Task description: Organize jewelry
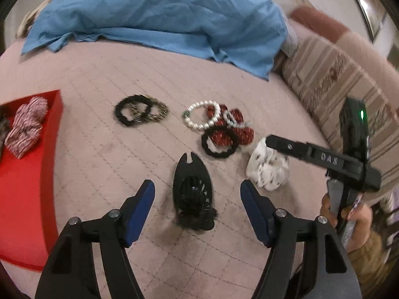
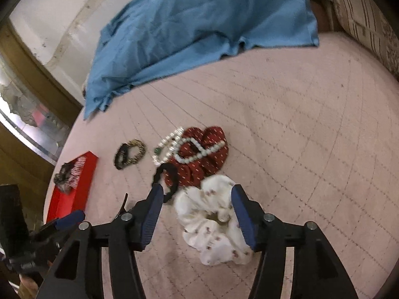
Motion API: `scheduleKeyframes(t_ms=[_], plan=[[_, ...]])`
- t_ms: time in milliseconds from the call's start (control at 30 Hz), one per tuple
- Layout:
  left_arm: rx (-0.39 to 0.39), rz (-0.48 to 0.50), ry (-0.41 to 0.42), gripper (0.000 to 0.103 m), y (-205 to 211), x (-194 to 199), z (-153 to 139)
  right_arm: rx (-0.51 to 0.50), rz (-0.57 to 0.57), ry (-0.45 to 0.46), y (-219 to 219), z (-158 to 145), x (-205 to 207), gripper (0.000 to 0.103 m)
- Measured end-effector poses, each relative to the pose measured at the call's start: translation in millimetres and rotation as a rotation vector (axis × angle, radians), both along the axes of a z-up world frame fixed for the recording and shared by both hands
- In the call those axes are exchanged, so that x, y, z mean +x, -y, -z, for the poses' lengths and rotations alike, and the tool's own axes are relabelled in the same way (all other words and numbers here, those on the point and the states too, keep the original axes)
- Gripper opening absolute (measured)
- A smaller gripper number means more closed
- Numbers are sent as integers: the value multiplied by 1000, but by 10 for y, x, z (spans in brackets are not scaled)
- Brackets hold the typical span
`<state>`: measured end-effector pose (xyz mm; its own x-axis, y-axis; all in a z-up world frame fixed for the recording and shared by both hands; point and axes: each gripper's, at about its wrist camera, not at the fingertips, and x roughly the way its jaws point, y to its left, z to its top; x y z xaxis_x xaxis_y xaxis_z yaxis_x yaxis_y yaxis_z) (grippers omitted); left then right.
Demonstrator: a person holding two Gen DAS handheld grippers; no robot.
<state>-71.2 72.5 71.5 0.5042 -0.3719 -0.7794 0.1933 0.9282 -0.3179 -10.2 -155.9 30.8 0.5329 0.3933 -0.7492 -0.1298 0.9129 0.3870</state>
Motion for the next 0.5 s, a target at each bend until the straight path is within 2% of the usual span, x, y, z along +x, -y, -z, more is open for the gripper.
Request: scheduleKeyframes(t_ms=[100,267,333,367,433,467,500], plan=[[75,40,-2,70,171,40,112,-50,-6,-23,-54,67,0,64],[131,75,-12,70,278,92,274,-130,-42,-26,-173,151,-60,64],[156,66,-29,40,277,115,326,-164,-52,-26,-217,183,-79,64],[163,66,-42,39,270,127,351,-185,-59,-28,-244,205,-84,64],[148,60,-34,39,225,109,341,-231,-66,-29,-289,237,-91,48],[143,58,-29,38,209,92,324,-242,-71,-32,-309,251,-91,19],[135,54,-18,38,177,60,285,-239,-84,-47,-328,277,-81,9]])
